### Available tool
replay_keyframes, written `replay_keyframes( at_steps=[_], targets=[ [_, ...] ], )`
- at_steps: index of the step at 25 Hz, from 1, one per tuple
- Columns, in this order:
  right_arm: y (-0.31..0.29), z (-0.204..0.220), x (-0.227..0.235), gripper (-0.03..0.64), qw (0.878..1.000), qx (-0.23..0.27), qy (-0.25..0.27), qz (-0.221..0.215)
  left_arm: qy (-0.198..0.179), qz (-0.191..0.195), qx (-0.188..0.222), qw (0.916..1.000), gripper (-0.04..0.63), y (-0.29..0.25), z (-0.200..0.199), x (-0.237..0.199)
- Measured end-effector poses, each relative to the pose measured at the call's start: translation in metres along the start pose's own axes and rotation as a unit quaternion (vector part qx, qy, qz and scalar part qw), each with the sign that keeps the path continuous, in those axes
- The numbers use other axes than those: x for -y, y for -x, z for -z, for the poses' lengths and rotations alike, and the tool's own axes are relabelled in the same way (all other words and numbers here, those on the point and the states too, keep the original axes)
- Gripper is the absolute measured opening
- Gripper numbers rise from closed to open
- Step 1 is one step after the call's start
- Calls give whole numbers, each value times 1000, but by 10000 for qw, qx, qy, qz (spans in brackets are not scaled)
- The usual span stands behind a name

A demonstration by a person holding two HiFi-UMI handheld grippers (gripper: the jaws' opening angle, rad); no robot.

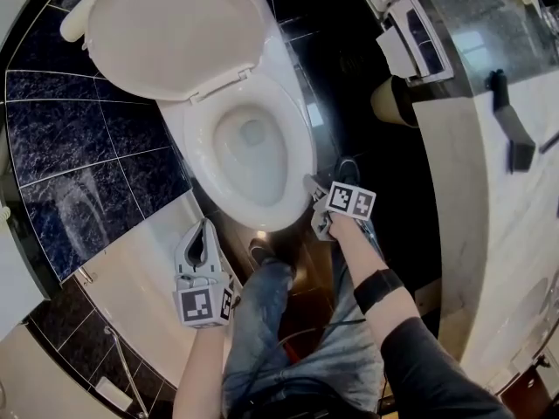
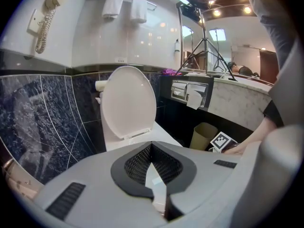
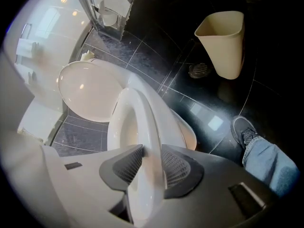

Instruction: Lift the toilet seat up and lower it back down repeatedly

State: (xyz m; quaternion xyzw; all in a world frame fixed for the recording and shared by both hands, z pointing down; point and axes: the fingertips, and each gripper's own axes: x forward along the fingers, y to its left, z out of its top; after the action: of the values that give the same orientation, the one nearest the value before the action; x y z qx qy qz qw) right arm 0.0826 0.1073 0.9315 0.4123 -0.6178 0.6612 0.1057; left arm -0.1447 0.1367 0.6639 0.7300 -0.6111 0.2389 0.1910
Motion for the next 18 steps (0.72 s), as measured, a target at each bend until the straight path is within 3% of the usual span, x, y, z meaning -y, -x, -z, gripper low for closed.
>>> replay_keyframes(
  at_steps=[9,13,18],
  targets=[
    [3,-2,-3,119,9999,-34,-70,-110,118,31,-103,9999,-3,-1,16,3],
    [9,-7,-4,23,10000,43,-8,0,165,78,-147,9997,-3,-1,14,6],
    [8,-6,-1,35,9993,-164,269,205,83,84,-200,9997,-3,-3,13,5]
  ],
)
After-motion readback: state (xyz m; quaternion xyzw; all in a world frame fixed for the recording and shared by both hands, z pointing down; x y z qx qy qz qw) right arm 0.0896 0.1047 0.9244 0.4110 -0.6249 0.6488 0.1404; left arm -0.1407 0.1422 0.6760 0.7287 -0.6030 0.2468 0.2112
